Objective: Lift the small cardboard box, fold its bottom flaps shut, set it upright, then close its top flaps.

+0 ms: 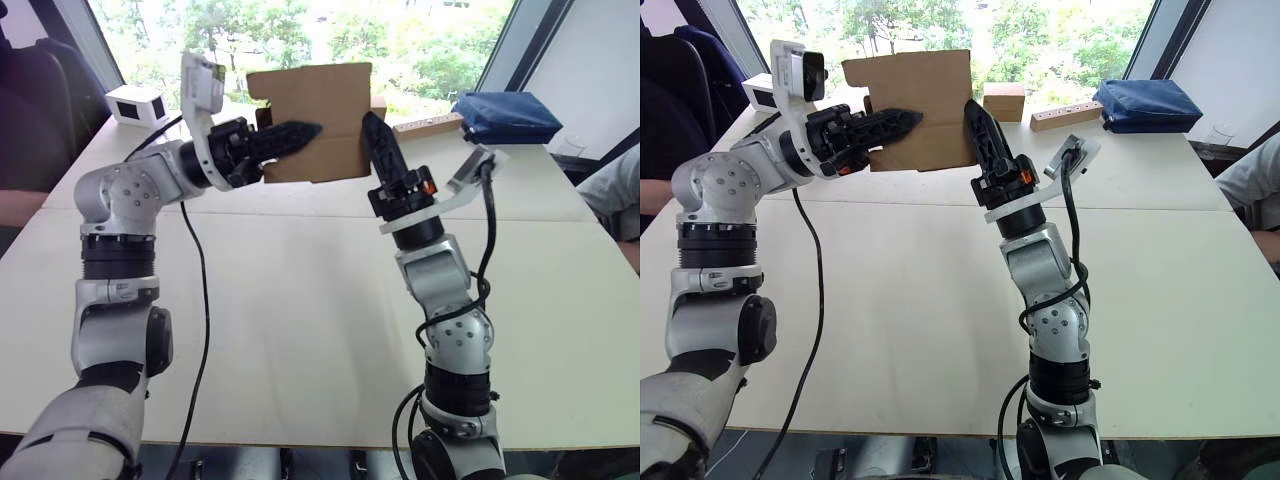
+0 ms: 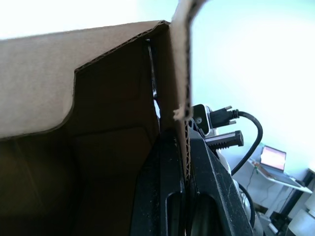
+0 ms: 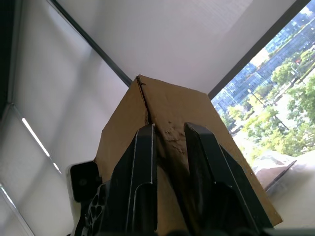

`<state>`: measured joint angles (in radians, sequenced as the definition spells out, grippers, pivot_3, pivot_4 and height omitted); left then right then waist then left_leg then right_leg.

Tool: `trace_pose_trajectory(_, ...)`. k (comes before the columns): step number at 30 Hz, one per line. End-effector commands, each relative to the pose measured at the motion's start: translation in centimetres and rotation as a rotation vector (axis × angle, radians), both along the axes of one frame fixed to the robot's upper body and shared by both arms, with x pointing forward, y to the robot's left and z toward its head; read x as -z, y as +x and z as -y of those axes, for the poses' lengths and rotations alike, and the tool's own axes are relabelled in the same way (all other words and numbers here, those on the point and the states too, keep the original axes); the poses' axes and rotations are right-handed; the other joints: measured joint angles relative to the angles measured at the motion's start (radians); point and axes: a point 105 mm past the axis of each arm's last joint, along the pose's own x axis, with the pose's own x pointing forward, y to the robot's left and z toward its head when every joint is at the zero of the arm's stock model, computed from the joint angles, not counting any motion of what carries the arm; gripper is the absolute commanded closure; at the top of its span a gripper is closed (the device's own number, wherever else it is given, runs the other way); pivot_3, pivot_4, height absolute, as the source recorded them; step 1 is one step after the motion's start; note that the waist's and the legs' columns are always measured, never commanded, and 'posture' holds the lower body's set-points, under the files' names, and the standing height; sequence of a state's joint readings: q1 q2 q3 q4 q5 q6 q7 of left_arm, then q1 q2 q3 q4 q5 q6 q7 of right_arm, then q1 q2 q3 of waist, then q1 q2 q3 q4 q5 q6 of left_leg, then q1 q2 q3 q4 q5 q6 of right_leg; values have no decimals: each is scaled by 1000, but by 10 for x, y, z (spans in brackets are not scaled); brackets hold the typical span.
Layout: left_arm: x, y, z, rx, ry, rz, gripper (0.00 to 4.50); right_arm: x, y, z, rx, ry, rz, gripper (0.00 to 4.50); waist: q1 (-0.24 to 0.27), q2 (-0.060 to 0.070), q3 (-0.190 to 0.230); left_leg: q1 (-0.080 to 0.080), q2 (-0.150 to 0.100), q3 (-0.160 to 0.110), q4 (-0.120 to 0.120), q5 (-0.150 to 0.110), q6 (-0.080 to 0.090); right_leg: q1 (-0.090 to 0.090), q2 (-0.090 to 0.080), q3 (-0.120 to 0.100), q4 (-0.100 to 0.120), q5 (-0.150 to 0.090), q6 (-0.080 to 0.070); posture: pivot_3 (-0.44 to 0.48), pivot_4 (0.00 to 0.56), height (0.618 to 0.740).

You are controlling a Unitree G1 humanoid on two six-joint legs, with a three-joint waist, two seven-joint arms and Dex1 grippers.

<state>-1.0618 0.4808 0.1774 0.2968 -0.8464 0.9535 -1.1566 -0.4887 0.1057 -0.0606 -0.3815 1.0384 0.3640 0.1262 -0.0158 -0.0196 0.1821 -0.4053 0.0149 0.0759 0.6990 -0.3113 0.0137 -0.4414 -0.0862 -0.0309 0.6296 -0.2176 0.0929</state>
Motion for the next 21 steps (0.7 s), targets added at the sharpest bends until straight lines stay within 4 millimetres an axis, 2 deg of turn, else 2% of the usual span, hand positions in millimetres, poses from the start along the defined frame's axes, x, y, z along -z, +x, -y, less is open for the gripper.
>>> trace_pose_trajectory(1,-19,-7,1,20,-33,65,4500,-8,-23,-14,-152,40,53,3580,0,0,0,0,0,0,0,0,0,0,0,0,0,0,0,0,150,740)
trace_pose_trajectory(8,-17,-6,1,21,-40,56,4500,-5,-27,-14,-209,48,40,3580,-1,0,0,0,0,0,0,0,0,0,0,0,0,0,0,0,150,740)
trace_pose_trajectory(21,-18,-5,-6,16,-57,38,4500,1,-20,30,-60,0,35,3580,1,0,0,0,0,0,0,-1,2,0,0,0,0,0,0,0,150,740)
